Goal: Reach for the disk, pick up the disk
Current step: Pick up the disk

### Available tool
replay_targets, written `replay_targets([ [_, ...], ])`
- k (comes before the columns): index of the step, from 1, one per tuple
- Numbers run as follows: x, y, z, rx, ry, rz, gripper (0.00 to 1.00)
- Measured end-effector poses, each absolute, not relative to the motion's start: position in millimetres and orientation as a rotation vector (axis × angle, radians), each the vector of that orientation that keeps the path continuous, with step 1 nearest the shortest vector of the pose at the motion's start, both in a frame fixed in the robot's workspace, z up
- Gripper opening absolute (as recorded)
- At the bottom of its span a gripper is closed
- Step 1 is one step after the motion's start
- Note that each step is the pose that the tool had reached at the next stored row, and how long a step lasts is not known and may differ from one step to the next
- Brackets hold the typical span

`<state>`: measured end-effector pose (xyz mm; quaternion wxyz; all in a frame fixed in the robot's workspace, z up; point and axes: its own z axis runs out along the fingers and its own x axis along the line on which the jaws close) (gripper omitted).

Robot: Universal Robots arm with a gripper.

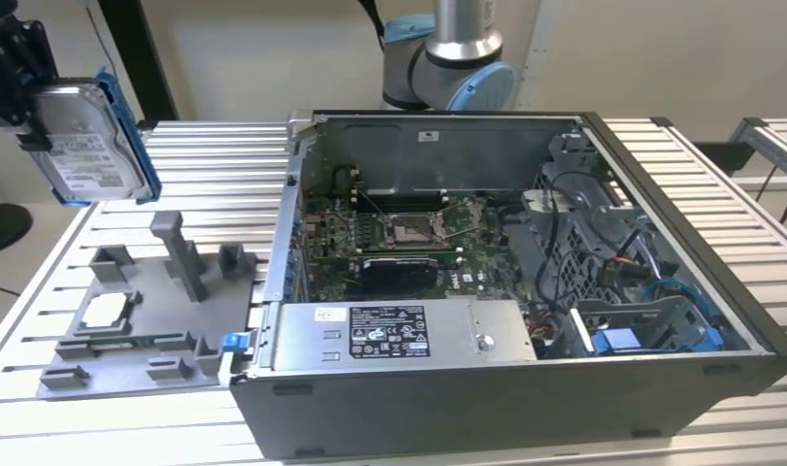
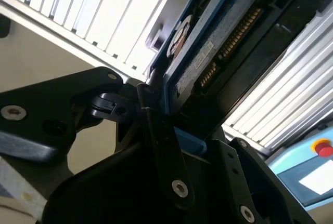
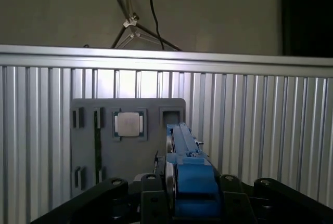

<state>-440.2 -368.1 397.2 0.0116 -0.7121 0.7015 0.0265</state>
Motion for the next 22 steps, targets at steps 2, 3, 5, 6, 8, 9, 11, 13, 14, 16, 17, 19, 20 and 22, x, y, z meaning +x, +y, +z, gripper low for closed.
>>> replay_targets([
  [2, -440, -368, 402, -2.221, 2.187, 0.083, 0.00],
  [3, -440, -368, 405, -2.221, 2.187, 0.083, 0.00],
  [5, -440, -368, 409, -2.221, 2.187, 0.083, 0.00],
  [6, -440, -368, 411, -2.221, 2.187, 0.083, 0.00],
  [8, -440, -368, 415, -2.220, 2.187, 0.083, 0.00],
  [9, -440, -368, 417, -2.220, 2.187, 0.084, 0.00],
  [11, -440, -368, 421, -2.220, 2.187, 0.084, 0.00],
  [13, -440, -368, 424, -2.220, 2.187, 0.084, 0.00],
  [14, -440, -368, 426, -2.220, 2.187, 0.084, 0.00],
  [16, -440, -368, 430, -2.220, 2.187, 0.084, 0.00],
  [17, -440, -368, 432, -2.220, 2.187, 0.084, 0.00],
  [19, -440, -368, 436, -2.220, 2.187, 0.084, 0.00],
  [20, -440, -368, 438, -2.220, 2.187, 0.084, 0.00],
  [22, -440, -368, 442, -2.220, 2.187, 0.084, 0.00],
])
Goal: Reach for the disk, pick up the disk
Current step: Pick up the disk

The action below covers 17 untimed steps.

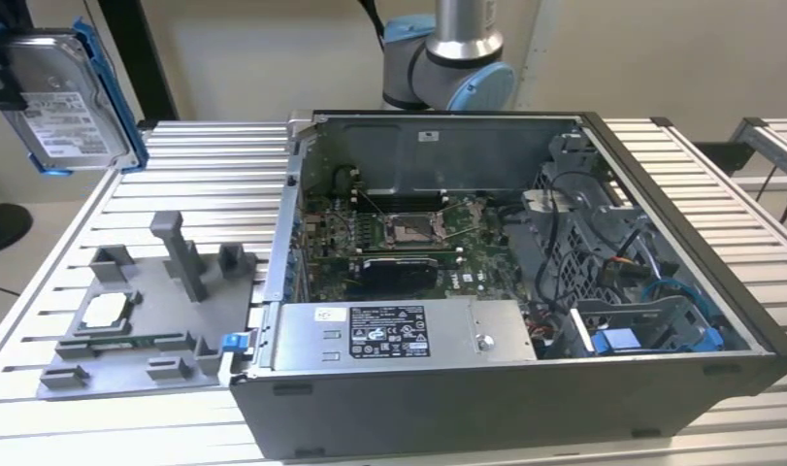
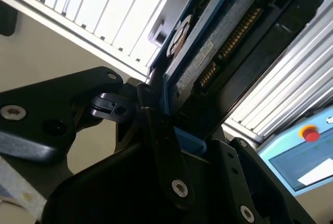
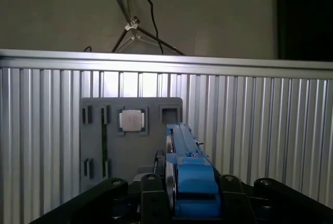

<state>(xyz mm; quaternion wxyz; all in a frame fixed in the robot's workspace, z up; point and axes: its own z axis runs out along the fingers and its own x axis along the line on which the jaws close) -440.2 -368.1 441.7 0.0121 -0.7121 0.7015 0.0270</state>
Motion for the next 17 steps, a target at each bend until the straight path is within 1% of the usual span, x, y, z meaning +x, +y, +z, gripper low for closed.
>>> replay_targets([
  [17, -440, -368, 467, -2.220, 2.187, 0.084, 0.00],
])
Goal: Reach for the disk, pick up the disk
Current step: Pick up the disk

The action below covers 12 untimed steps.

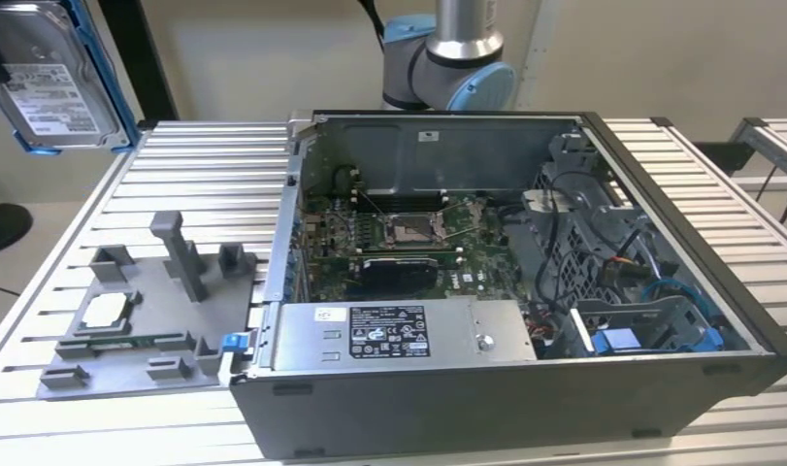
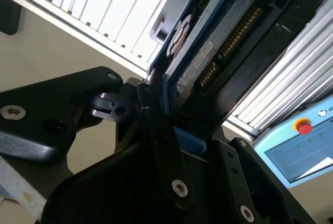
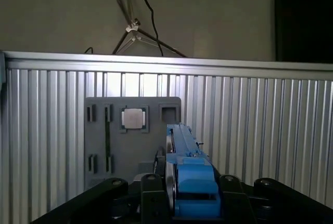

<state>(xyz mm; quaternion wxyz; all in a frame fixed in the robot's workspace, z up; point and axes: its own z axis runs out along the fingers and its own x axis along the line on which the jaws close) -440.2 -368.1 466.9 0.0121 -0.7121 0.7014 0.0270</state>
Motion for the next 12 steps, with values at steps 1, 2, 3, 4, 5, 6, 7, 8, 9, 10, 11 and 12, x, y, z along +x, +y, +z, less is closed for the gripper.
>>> replay_targets([
  [1, -440.2, -368.1, 467.6, -2.220, 2.187, 0.084, 0.00],
  [2, -440.2, -368.1, 468.2, -2.220, 2.187, 0.084, 0.00],
  [3, -440.2, -368.1, 468.8, -2.220, 2.187, 0.084, 0.00],
  [4, -440.2, -368.1, 469.4, -2.220, 2.187, 0.084, 0.00],
  [5, -440.2, -368.1, 469.7, -2.220, 2.187, 0.084, 0.00],
  [6, -440.2, -368.1, 469.7, -2.220, 2.187, 0.084, 0.00],
  [7, -440.2, -368.0, 469.8, -2.220, 2.187, 0.084, 0.00],
  [8, -440.2, -368.1, 469.8, -2.220, 2.187, 0.084, 0.00],
  [9, -440.2, -368.1, 469.9, -2.220, 2.187, 0.084, 0.00],
  [10, -440.2, -368.1, 470.0, -2.220, 2.187, 0.084, 0.00],
  [11, -440.1, -368.1, 470.1, -2.220, 2.187, 0.084, 0.00],
  [12, -440.0, -368.1, 470.1, -2.220, 2.187, 0.084, 0.00],
])
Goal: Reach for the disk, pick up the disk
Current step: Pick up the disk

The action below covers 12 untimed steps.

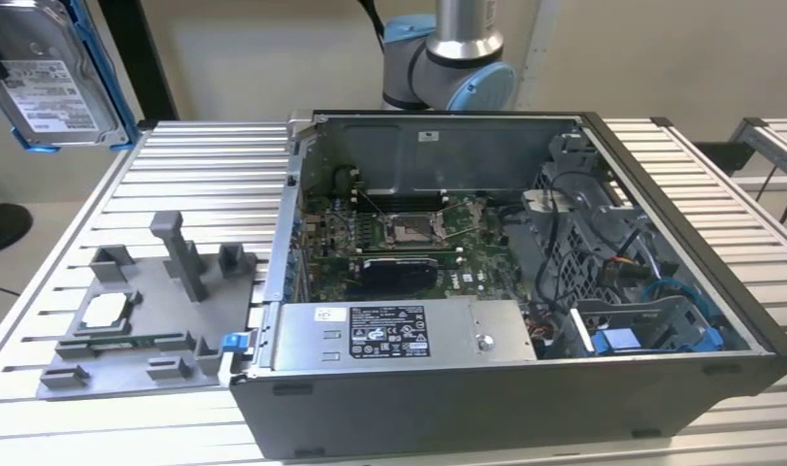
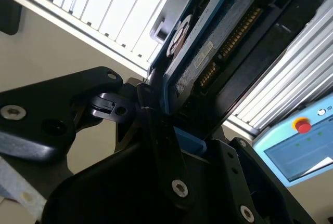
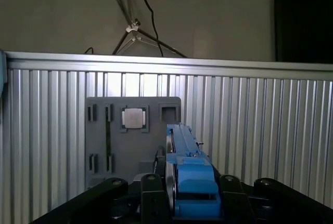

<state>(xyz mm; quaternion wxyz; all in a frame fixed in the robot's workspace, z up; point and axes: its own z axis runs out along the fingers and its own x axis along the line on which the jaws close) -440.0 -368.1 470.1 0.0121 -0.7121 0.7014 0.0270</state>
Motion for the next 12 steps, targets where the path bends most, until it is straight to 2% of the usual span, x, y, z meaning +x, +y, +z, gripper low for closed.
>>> replay_targets([
  [12, -436.6, -368.1, 470.1, -2.220, 2.187, 0.084, 0.00],
])
